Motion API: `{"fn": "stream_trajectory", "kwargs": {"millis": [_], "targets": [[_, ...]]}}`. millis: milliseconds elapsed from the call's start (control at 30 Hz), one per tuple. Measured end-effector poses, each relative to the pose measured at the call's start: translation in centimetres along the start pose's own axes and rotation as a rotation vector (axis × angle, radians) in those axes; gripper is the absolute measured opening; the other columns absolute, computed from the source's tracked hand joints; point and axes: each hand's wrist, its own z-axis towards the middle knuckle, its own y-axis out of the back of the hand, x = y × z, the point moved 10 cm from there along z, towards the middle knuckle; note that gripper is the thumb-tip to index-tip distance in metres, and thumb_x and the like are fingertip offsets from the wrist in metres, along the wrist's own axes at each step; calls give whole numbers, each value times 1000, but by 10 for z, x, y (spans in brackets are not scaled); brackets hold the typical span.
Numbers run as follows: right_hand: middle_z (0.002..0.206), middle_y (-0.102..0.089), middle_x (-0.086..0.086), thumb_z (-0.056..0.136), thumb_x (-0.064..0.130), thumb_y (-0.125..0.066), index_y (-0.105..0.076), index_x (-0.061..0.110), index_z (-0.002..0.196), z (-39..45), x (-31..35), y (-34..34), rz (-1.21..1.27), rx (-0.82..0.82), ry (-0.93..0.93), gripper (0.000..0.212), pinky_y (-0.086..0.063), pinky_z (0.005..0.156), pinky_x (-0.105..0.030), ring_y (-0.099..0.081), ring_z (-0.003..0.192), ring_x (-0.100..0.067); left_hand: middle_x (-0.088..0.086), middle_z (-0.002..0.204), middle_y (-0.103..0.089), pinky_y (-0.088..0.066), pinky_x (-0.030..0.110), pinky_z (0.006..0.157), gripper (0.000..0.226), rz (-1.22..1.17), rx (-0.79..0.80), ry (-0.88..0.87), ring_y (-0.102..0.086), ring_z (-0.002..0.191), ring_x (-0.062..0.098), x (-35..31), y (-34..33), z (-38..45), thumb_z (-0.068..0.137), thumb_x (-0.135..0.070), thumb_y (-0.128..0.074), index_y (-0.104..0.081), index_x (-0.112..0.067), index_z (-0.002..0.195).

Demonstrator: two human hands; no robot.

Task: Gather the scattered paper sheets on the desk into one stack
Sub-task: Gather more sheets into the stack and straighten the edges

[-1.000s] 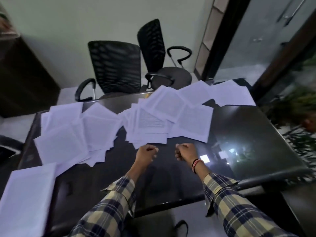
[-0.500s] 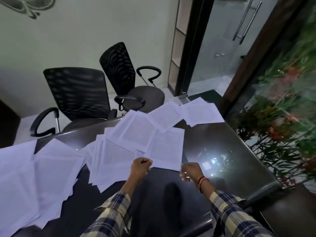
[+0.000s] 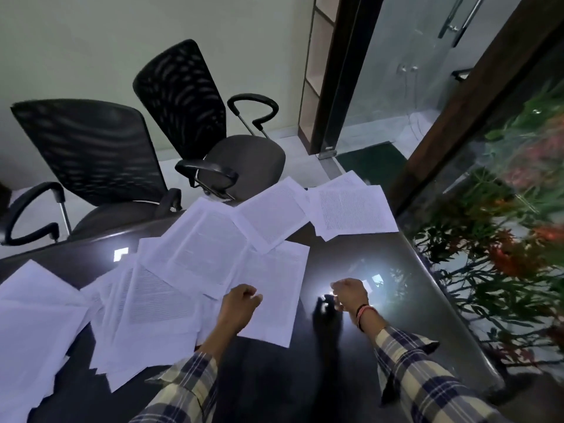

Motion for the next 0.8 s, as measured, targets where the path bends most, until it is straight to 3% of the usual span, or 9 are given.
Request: {"fn": "stream_trajectory", "kwargs": {"millis": [100, 200, 267, 367, 567, 700, 800], "targets": [[69, -67, -11, 81, 14, -69, -66, 6, 66, 66, 33, 29, -172, -59, 83, 17, -55, 60, -34, -65, 66, -31, 1, 135, -64, -45, 29, 99, 35, 63, -40, 5, -60, 125, 24, -30, -22, 29, 98, -34, -68, -65, -18, 129], [79, -69, -16, 83, 18, -68, -68, 2, 77, 115, 71, 56, -290, -103, 163, 18, -44, 68, -29, -67, 82, -35, 1, 147, -57, -44, 39, 111, 39, 167, -87, -44, -56, 132, 25, -57, -35, 60, 99, -39, -65, -59, -22, 134], [95, -71, -20, 85, 25, -65, -70, 1, 92, 152, 99, 76, -353, -128, 222, 26, -45, 77, -31, -67, 97, -38, 1, 155, -49, -40, 44, 116, 43, 212, -100, -68, -51, 139, 26, -77, -47, 88, 100, -41, -63, -56, -23, 138], [123, -64, -23, 90, 25, -69, -63, 3, 124, 196, 128, 100, -439, -149, 254, 41, -44, 102, -41, -56, 120, -42, 1, 170, -25, -27, 48, 124, 55, 376, -94, -94, -30, 154, 28, -103, -56, 120, 103, -43, -56, -43, -21, 153], [144, -44, -29, 86, 37, -75, -45, 2, 144, 257, 155, 134, -502, -212, 196, 74, -43, 109, -51, -46, 130, -48, 5, 174, -2, -20, 55, 126, 70, 600, -38, -56, -6, 160, 30, -111, -69, 174, 104, -48, -52, -23, -23, 162], [154, -31, -27, 83, 42, -81, -28, 3, 151, 281, 151, 142, -497, -195, 88, 94, -38, 110, -55, -36, 140, -48, 5, 174, -4, -23, 57, 125, 65, 645, -24, 4, -10, 159, 32, -97, -78, 176, 105, -46, -50, -23, -28, 161], [156, -31, -27, 79, 43, -85, -29, 1, 150, 295, 142, 141, -491, -185, 41, 100, -35, 111, -58, -32, 143, -48, 2, 173, -11, -27, 56, 124, 60, 676, -87, -11, -16, 158, 31, -98, -79, 168, 105, -41, -52, -29, -31, 160]]}}
